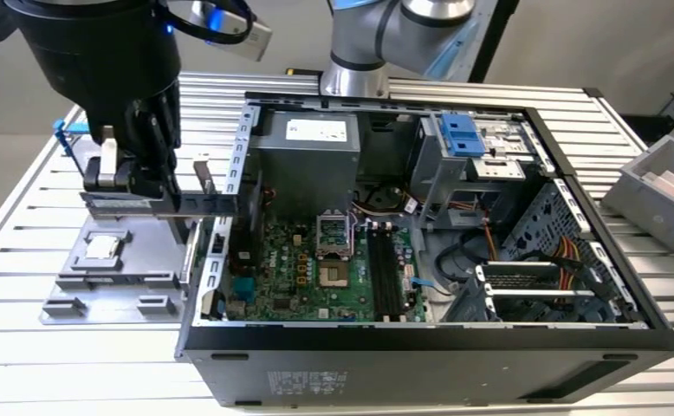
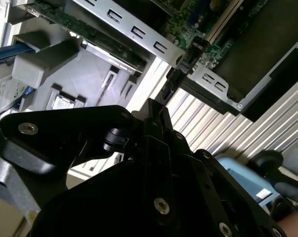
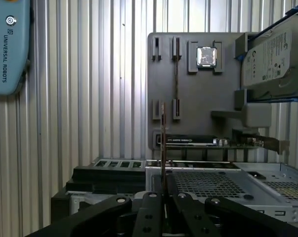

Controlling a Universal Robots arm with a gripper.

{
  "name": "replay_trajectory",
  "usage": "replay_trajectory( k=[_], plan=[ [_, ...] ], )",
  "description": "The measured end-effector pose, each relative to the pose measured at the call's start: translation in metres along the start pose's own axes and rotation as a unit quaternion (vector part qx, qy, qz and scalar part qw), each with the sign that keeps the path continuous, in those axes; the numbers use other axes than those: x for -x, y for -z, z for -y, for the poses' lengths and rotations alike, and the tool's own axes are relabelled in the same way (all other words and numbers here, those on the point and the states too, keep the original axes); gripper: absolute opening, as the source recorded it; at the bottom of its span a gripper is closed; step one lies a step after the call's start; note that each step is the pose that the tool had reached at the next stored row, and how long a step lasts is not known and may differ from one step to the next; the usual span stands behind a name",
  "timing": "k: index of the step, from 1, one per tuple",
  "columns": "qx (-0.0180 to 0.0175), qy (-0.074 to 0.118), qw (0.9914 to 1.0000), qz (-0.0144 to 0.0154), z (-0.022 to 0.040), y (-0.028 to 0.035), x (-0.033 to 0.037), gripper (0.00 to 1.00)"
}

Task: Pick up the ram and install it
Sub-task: 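Pick up the ram and move it above insertion slot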

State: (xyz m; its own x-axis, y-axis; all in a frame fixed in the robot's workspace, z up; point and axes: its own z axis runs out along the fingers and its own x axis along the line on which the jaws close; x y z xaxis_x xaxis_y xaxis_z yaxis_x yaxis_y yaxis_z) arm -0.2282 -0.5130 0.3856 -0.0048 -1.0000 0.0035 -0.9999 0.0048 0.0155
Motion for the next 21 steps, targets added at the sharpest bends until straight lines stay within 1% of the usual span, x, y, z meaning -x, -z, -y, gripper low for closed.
replay_trajectory(
  k=[7, 21],
  plan=[
    [0.0002, 0.000, 1.00000, 0.0000, 0.0119, 0.0002, 0.0001, 0.00],
    [0.0007, 0.000, 1.00000, 0.0000, 0.0376, 0.0006, 0.0002, 0.00]
  ],
)
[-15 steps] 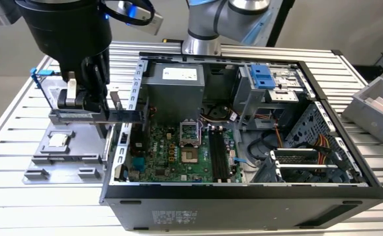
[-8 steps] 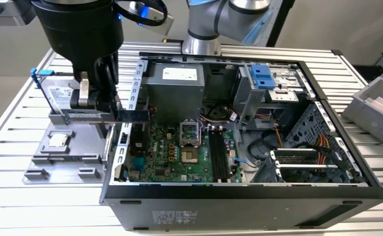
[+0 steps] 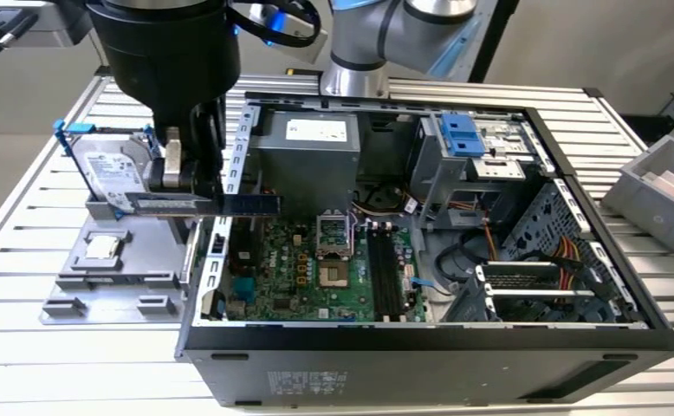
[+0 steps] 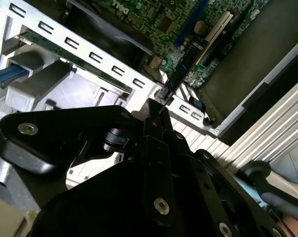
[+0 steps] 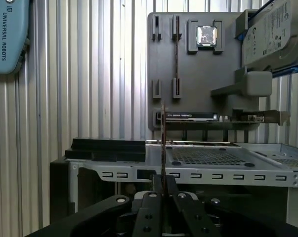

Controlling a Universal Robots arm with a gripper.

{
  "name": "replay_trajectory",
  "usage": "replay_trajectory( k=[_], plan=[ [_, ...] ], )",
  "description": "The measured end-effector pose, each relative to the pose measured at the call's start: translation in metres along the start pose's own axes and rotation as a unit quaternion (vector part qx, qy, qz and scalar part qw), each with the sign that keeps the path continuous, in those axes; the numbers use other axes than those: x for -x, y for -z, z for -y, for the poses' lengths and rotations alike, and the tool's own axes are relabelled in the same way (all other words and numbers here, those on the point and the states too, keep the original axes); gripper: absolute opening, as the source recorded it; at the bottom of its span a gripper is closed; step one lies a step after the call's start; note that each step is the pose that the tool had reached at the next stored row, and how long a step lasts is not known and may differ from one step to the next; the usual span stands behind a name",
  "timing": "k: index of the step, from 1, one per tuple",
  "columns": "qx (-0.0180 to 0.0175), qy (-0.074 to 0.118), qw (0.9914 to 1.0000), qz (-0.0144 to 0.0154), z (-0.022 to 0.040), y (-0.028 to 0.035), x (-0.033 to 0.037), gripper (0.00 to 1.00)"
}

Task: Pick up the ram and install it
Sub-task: 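Pick up the ram and move it above insertion slot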

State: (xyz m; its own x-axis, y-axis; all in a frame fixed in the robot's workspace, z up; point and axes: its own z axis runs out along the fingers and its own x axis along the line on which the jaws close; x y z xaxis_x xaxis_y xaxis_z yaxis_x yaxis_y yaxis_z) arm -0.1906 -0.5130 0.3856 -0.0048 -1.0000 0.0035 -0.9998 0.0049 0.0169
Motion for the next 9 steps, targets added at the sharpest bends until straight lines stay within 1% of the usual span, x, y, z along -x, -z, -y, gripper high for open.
replay_trajectory(
  k=[9],
  plan=[
    [0.0002, 0.000, 1.00000, 0.0000, 0.0146, 0.0002, 0.0001, 0.00]
  ],
)
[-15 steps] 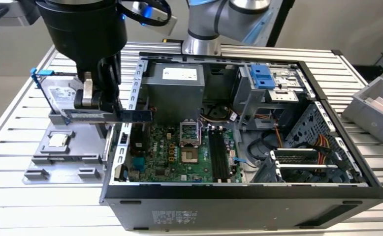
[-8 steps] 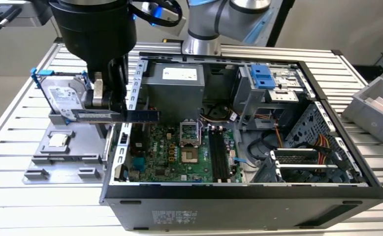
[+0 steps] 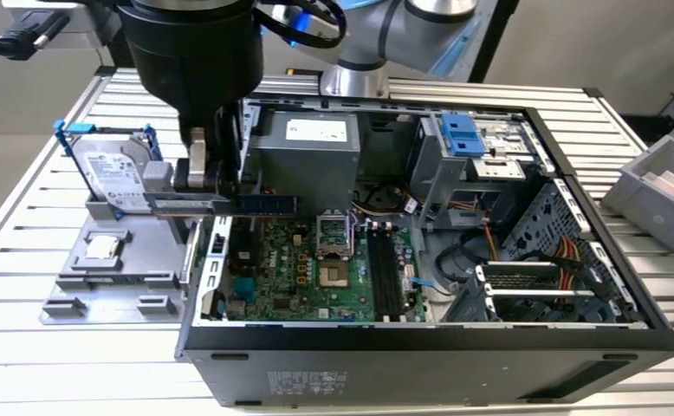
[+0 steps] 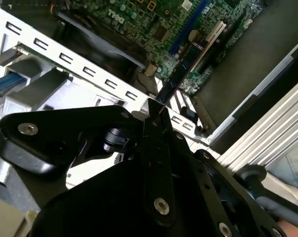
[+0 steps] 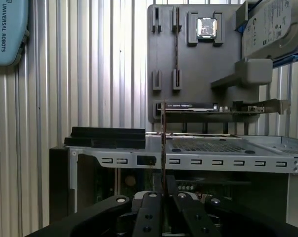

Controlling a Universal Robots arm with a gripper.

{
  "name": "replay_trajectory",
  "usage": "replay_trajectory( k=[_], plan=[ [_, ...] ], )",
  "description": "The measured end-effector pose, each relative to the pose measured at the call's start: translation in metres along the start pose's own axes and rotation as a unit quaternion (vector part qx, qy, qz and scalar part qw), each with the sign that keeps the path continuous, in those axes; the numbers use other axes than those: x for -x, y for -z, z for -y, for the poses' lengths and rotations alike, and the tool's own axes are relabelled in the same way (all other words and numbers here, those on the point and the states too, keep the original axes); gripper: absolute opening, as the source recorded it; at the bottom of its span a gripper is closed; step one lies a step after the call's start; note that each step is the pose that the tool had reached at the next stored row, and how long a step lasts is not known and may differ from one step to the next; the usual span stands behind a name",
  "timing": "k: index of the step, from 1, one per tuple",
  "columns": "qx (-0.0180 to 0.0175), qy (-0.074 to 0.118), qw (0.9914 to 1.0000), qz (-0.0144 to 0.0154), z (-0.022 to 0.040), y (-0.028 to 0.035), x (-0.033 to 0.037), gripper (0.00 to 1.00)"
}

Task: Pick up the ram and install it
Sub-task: 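Pick up the ram and move it above insertion slot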

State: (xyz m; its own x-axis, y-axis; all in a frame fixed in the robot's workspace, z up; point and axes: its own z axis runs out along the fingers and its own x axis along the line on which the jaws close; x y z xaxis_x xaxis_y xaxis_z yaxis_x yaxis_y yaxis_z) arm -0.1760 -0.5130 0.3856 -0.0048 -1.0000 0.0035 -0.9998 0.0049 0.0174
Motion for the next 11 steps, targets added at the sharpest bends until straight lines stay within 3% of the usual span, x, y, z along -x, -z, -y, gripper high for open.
replay_trajectory(
  k=[11],
  plan=[
    [0.0003, 0.000, 1.00000, 0.0000, 0.0178, 0.0003, 0.0001, 0.00]
  ],
)
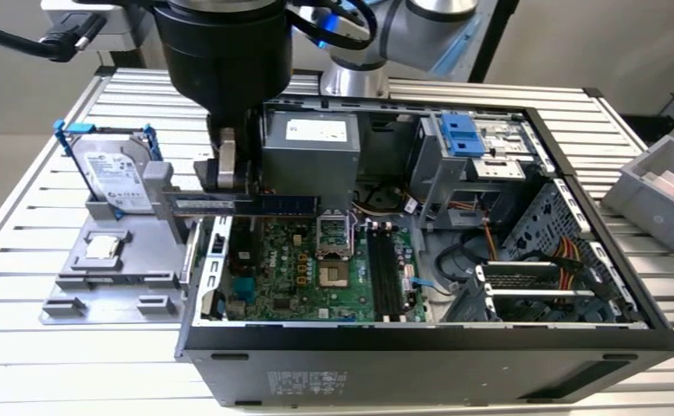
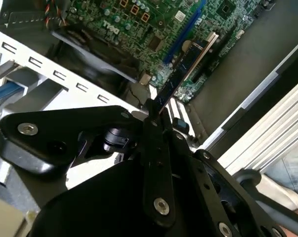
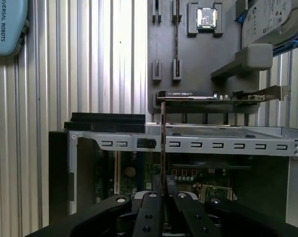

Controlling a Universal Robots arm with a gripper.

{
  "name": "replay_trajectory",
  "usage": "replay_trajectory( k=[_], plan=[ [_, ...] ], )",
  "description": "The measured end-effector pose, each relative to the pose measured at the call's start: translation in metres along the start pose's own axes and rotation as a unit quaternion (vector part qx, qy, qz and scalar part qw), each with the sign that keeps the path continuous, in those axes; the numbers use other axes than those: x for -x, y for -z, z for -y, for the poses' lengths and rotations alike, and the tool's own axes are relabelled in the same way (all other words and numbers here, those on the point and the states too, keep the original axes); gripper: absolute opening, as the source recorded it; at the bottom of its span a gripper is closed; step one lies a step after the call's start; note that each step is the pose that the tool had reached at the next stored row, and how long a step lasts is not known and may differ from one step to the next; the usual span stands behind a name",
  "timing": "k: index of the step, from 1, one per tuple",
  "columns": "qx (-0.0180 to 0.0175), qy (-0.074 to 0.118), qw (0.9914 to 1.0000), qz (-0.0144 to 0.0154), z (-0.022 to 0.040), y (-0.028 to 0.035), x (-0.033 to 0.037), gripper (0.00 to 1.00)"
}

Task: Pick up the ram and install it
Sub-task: 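Pick up the ram and move it above insertion slot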

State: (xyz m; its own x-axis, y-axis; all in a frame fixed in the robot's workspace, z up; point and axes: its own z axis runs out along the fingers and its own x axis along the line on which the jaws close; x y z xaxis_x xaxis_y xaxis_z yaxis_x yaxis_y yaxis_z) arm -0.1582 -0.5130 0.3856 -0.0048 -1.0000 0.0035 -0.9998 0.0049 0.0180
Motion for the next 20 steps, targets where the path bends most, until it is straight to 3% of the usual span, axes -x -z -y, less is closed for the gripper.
replay_trajectory(
  k=[20],
  plan=[
    [0.0009, 0.000, 1.00000, 0.0000, 0.0337, 0.0006, 0.0002, 0.00]
  ],
)
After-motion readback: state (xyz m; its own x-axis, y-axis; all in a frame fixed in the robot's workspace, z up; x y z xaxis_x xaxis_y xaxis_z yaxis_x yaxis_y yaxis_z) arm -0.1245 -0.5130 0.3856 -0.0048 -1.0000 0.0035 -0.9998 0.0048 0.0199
